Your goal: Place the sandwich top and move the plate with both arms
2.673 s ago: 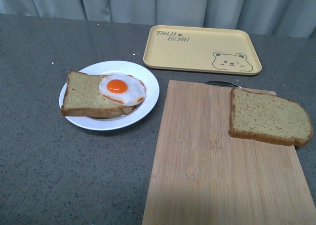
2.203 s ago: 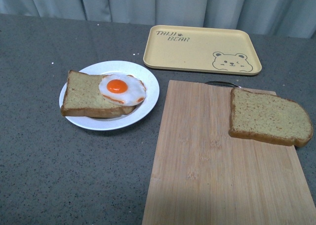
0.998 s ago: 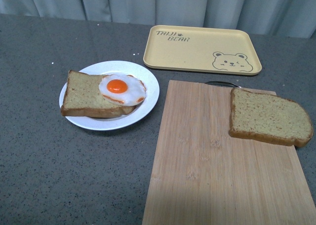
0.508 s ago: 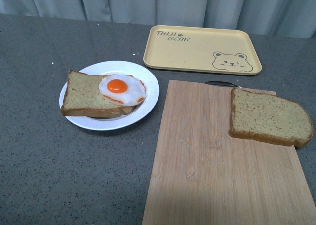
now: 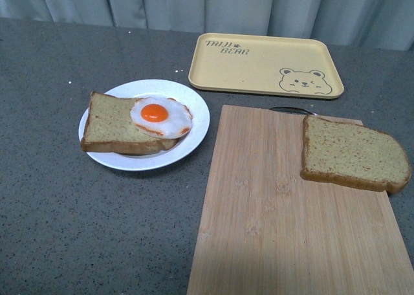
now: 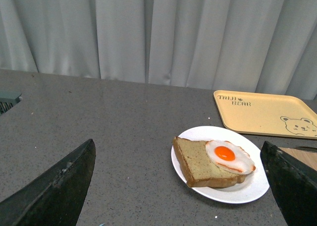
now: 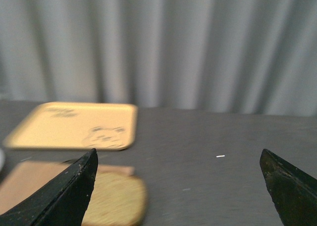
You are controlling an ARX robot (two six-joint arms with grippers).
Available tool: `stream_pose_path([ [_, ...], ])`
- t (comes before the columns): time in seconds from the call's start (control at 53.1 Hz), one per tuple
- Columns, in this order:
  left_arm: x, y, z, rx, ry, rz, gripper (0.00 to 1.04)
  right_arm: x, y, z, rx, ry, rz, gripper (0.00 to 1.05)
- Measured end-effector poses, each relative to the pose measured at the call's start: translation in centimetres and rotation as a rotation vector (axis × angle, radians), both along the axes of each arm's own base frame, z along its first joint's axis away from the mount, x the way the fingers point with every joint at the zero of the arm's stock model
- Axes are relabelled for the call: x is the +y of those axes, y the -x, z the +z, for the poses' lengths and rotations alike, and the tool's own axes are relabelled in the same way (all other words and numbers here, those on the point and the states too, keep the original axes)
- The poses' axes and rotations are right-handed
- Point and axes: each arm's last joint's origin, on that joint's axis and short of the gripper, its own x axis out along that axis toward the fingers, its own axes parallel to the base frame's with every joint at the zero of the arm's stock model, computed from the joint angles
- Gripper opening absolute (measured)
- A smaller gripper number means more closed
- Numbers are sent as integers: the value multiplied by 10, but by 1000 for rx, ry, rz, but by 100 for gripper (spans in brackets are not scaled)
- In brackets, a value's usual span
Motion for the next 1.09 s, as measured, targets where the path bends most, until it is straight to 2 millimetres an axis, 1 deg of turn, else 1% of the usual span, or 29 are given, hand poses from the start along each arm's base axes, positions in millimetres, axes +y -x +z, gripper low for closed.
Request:
stream_pose_path([
  [0.038,0,0,0,0,0,0,98,-1,-3,-2,59,39,-65,95],
  [0.075,0,0,0,0,0,-2,98,-2,-7,-4,105,53,-83,95],
  [0.132,0,0,0,0,0,-2,98,-4,-14,-6,165,55,-78,95],
  [0.226,0,0,0,0,0,-2,98,-9,-31,-6,230,9,-27,95],
  [0.339,0,0,0,0,0,-2,98,-16,-60,-4,315,-71,33,95],
  [0.377,0,0,0,0,0,-2,98,-20,-72,-6,367,-113,51,95],
  [0.433,0,0,0,0,0,-2,98,-24,-84,-11,422,-171,72,95],
  [0.471,0,0,0,0,0,-2,98,-28,-96,-16,481,-234,92,95],
  [0.602,0,0,0,0,0,-2,98,-37,-125,-31,599,-397,133,95],
  [0.64,0,0,0,0,0,-2,98,-40,-135,-37,641,-472,150,95],
  [0.715,0,0,0,0,0,-2,98,-42,-147,-45,691,-555,173,95],
  [0.753,0,0,0,0,0,-2,98,-43,-159,-54,737,-631,198,95],
  [0.885,0,0,0,0,0,-2,98,-43,-184,-76,825,-810,240,95],
  [1.092,0,0,0,0,0,-2,98,-37,-202,-105,933,-879,226,95],
])
